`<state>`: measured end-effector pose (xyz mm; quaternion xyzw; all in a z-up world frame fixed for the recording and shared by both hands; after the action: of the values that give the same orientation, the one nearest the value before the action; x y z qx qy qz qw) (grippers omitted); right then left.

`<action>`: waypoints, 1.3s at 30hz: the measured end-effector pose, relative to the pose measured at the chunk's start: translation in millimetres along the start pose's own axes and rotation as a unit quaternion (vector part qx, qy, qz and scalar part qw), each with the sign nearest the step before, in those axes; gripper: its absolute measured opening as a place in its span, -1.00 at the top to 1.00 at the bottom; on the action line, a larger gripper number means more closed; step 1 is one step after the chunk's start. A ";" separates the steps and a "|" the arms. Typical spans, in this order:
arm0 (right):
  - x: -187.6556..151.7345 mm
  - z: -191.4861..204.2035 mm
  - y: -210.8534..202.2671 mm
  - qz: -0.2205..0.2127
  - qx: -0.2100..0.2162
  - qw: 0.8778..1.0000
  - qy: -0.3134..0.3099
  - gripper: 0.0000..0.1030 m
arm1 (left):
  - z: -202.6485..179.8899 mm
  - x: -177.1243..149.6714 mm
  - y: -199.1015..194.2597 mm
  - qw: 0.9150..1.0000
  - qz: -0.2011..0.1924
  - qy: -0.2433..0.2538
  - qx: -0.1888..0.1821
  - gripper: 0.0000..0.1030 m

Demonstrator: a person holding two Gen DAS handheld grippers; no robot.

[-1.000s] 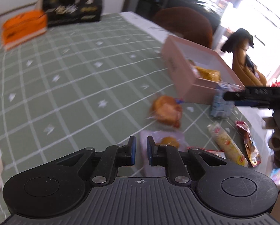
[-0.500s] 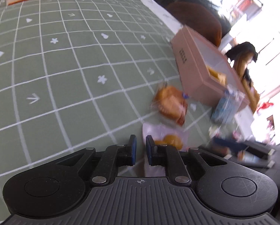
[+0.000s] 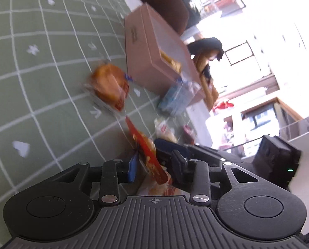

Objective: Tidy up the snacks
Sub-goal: 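Drop candy bag into pink box with right tool while left tool drops red snack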

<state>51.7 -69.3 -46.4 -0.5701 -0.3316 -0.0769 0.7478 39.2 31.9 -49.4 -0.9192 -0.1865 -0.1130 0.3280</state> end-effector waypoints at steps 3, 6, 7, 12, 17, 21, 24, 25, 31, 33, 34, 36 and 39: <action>-4.6 -2.7 -2.5 -0.009 0.004 1.000 0.001 0.25 | 9.1 0.1 17.5 0.999 -0.003 -0.018 0.034 0.32; -9.7 -1.5 -4.7 -0.012 -0.001 1.000 -0.011 0.25 | 11.8 4.0 27.7 0.999 -0.014 -0.037 0.036 0.46; -11.0 -1.9 -6.0 -0.012 -0.003 1.000 -0.014 0.25 | 10.6 4.1 30.0 0.998 -0.013 -0.036 0.040 0.44; -4.3 -18.8 -35.1 -0.034 0.000 0.999 -0.002 -0.05 | 0.2 6.6 32.9 0.998 -0.025 -0.015 0.055 0.58; 35.8 -70.3 -55.9 -0.102 -0.068 0.990 0.074 -0.59 | -17.8 6.4 26.3 0.997 -0.039 0.026 0.057 0.58; 55.7 -99.8 -14.8 -0.067 -0.093 0.987 0.115 -0.59 | -23.8 4.8 18.4 0.996 -0.046 0.041 0.061 0.58; 61.5 -104.9 10.9 -0.040 -0.076 0.988 0.131 -0.56 | -26.8 3.5 9.9 0.995 -0.055 0.051 0.065 0.58; 62.5 -104.8 13.6 -0.039 -0.076 0.988 0.131 -0.50 | -28.1 3.5 7.1 0.995 -0.057 0.054 0.067 0.58; 55.0 -84.3 -9.8 -0.038 -0.051 0.995 0.081 -0.14 | -46.4 10.8 -5.5 0.989 -0.070 0.092 0.091 0.58; 52.7 -81.4 -26.9 -0.047 -0.042 0.995 0.073 -0.14 | -59.6 15.7 -7.9 0.987 -0.076 0.109 0.090 0.58; 52.4 -81.7 -37.5 -0.054 -0.037 0.995 0.071 -0.14 | -66.5 19.2 -8.3 0.986 -0.079 0.117 0.090 0.58; 54.4 -83.5 -59.9 -0.074 -0.035 0.994 0.066 -0.14 | -80.2 26.9 -7.6 0.983 -0.085 0.136 0.089 0.58; 64.4 -89.3 -91.2 -0.110 -0.047 0.991 0.061 -0.14 | -95.6 42.8 -1.0 0.980 -0.089 0.156 0.090 0.58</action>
<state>92.8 -163.9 52.6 -0.5590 -0.3424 -0.2091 0.7257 69.3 -17.6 37.9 -0.8367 -0.2234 -0.2664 0.4231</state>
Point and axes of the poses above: each gripper's, at about its wrist camera, not at the fingertips, and y roughly the way its jaws point, z to its left, x to its top, the point moved 9 cm from there along y, roughly the way its jaws point
